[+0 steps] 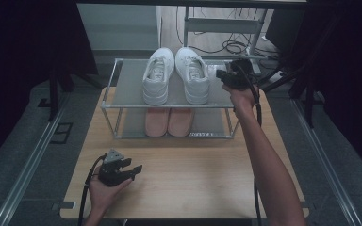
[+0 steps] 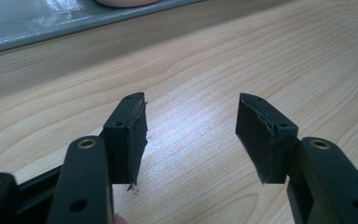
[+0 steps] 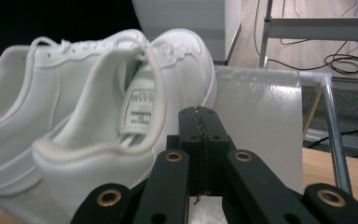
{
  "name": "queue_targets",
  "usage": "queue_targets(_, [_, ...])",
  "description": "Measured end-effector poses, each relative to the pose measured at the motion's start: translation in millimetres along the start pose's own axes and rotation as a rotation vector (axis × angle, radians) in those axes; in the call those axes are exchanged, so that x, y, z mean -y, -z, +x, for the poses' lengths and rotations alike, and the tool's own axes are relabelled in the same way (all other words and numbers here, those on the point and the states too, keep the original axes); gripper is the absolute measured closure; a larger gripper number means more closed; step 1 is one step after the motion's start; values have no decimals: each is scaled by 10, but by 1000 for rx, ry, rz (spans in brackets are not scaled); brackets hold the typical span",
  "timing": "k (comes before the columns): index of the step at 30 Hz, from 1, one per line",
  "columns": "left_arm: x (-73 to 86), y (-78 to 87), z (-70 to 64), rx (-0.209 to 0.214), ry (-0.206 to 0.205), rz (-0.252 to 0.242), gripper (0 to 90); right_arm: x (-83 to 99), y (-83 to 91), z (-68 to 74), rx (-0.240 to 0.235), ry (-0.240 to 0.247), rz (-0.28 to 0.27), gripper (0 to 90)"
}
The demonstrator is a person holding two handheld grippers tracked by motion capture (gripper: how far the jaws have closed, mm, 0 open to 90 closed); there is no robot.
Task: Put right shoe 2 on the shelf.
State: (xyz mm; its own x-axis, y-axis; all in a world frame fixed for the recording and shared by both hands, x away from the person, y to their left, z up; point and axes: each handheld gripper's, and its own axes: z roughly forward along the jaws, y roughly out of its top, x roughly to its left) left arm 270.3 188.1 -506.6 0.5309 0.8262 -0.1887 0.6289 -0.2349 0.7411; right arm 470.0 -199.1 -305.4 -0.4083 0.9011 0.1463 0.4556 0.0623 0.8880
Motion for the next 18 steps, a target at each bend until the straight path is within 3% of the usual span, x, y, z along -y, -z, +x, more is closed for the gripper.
queue_targets(8, [1,-2,-14,-1,-3,3,437,208,-6,-6,-32,23,38,892])
queue_targets(18, [8,-12,-18,1,1,6,437,420,-150,50,-50,56,101,892])
